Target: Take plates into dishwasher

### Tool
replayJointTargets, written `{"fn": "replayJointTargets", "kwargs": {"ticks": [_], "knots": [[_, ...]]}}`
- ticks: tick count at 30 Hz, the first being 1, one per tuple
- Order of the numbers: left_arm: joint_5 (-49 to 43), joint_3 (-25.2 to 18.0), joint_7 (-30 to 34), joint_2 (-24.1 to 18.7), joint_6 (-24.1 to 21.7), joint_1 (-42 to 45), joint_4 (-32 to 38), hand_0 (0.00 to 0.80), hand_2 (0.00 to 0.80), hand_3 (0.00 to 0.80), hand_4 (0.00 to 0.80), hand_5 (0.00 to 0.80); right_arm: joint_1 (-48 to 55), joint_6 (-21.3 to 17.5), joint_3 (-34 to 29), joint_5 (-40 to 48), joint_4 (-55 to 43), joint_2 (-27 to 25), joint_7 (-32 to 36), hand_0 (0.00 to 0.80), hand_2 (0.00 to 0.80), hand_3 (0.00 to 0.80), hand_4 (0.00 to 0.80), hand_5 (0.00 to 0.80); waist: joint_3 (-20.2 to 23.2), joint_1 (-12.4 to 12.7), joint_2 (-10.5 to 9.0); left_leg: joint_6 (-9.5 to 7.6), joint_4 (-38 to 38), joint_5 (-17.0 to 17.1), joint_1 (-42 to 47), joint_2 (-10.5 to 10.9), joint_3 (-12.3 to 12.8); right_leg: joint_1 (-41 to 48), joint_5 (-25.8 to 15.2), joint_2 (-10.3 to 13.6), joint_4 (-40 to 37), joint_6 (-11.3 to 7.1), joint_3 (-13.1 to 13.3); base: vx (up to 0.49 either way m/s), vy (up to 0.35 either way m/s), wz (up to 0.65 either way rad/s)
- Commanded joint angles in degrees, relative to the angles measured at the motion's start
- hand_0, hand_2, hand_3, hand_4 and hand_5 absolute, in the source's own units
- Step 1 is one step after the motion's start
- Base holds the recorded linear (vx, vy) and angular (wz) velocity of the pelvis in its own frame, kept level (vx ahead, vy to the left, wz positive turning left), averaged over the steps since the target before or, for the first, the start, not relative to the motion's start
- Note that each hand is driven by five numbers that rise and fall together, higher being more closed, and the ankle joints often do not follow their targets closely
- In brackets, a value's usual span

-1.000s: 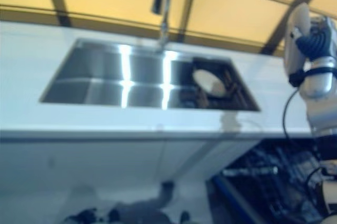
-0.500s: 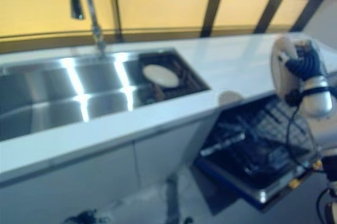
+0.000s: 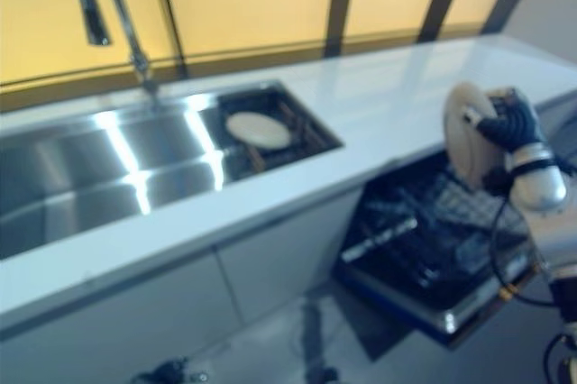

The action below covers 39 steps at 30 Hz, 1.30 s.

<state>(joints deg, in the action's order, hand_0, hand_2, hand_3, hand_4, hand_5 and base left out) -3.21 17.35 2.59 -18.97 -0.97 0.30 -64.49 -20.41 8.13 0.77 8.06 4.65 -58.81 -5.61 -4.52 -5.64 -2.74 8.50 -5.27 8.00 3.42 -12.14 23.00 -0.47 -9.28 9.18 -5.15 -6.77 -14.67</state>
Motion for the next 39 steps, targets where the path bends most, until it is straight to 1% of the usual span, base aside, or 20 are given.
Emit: {"fn": "replayJointTargets", "kwargs": {"ticks": [1, 3, 8, 15, 19, 30, 32, 39], "knots": [[-0.6, 2.7, -0.7, -0.9, -1.8, -5.4, 2.0, 0.0, 0.0, 0.0, 0.0, 0.0, -8.1, -0.8, 0.2, -2.9, -2.1, 1.8, -0.2, 0.8, 0.8, 0.8, 0.8, 0.8, -5.2, 0.7, -0.4, -2.03, 0.3, -4.6, -1.0, 2.5, -1.1, 1.7, 4.7, -0.8, 0.3, -1.7, 1.7, -0.118, -0.112, 0.02], [-0.5, 3.1, -1.1, -0.7, -1.4, -6.1, 2.6, 0.0, 0.0, 0.0, 0.0, 0.0, -8.2, -0.4, 1.1, -3.4, -1.7, 2.6, 0.4, 0.8, 0.8, 0.8, 0.8, 0.8, -6.0, 0.3, 0.07, -1.56, 0.3, -4.0, -1.7, 2.0, -1.3, 1.0, 4.7, -1.2, 0.2, -1.35, 1.7, -0.078, -0.092, 0.02], [-0.8, 3.8, -1.1, -1.1, -0.4, -7.8, 3.3, 0.0, 0.0, 0.0, 0.0, 0.0, -8.9, -0.2, 3.2, -4.2, 0.2, 4.2, 0.6, 0.8, 0.8, 0.8, 0.8, 0.8, -7.7, 0.0, 0.94, -1.02, 0.3, -3.3, -3.0, 1.5, -2.0, -0.4, 4.7, -1.5, 0.5, -0.76, 1.2, -0.07, -0.083, 0.05], [0.4, 5.4, -0.9, -1.1, 0.1, -10.5, 5.3, 0.0, 0.0, 0.0, 0.0, 0.0, -10.7, 0.2, 7.6, -8.7, 5.8, 7.1, 0.3, 0.8, 0.8, 0.8, 0.8, 0.8, -10.5, 0.0, 2.45, -0.54, 0.3, -2.3, -4.9, 1.4, -3.3, -2.7, 5.2, -1.1, 2.2, -0.1, 0.5, -0.053, -0.032, 0.06], [0.7, 5.8, -0.7, -1.2, 0.0, -10.8, 6.2, 0.0, 0.0, 0.0, 0.0, 0.0, -9.8, -0.3, 8.1, -10.6, 8.7, 7.8, 0.2, 0.8, 0.8, 0.8, 0.8, 0.8, -11.3, 0.0, 3.21, -0.47, 0.3, -2.0, -5.2, 1.5, -3.7, -3.3, 5.9, -0.8, 3.6, 0.25, 0.0, -0.01, -0.005, 0.1], [1.7, 6.1, -0.3, -1.3, -0.7, -10.6, 7.4, 0.0, 0.0, 0.0, 0.0, 0.0, -8.6, -0.3, 8.4, -15.7, 14.5, 6.2, -0.8, 0.8, 0.8, 0.8, 0.8, 0.8, -13.0, 0.5, 5.06, -0.11, 0.3, -1.7, -5.7, 2.2, -4.7, -3.7, 6.5, -0.2, 4.4, 0.54, -0.9, 0.007, 0.005, 0.06], [1.6, 6.0, -0.1, -1.5, -0.7, -10.5, 7.8, 0.0, 0.0, 0.0, 0.0, 0.0, -8.6, 0.1, 8.3, -16.6, 15.0, 5.6, -0.4, 0.8, 0.8, 0.8, 0.8, 0.8, -13.2, 0.6, 5.17, -0.12, 0.3, -1.7, -5.8, 2.2, -4.9, -3.7, 6.5, -0.2, 4.5, 0.57, -0.9, 0.005, -0.001, 0.02], [1.8, 6.2, 0.4, -2.4, -0.9, -9.9, 9.2, 0.0, 0.0, 0.0, 0.0, 0.0, -8.7, -0.6, 8.9, -19.5, 17.4, 3.5, 1.2, 0.8, 0.8, 0.8, 0.8, 0.8, -14.0, 1.2, 5.25, -0.04, 0.3, -1.4, -6.4, 2.4, -5.3, -4.0, 6.4, -0.2, 4.5, 0.55, -1.4, -0.002, -0.005, 0.01]]}}
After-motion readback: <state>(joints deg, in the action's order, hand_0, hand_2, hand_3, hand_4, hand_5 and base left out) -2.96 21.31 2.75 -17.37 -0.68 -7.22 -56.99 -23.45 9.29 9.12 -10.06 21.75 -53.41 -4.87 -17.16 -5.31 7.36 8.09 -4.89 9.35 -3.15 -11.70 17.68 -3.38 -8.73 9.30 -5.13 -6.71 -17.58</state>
